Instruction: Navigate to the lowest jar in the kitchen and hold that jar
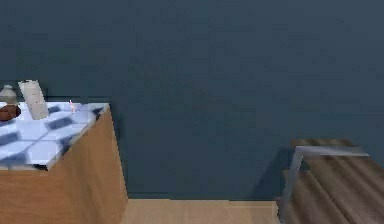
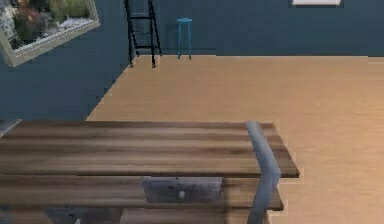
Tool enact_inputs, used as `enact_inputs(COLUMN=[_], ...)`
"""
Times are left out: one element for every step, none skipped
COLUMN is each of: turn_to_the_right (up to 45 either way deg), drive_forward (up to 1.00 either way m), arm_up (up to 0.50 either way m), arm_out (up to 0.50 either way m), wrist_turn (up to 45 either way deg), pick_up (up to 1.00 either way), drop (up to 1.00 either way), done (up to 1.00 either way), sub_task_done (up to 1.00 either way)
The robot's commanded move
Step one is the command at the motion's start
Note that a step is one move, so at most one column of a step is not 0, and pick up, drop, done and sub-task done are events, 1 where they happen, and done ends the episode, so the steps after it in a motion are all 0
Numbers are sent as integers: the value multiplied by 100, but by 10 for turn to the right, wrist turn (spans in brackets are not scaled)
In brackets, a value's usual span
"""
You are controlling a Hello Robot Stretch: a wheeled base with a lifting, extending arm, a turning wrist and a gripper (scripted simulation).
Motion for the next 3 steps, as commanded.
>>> enact_inputs(turn_to_the_right=[-450, -330, 0], drive_forward=[0, 0, 70], arm_up=[0, 0, 0], arm_out=[0, 0, 0], wrist_turn=[0, 0, 0], pick_up=[0, 0, 0], drop=[0, 0, 0], done=[0, 0, 0], sub_task_done=[0, 0, 0])
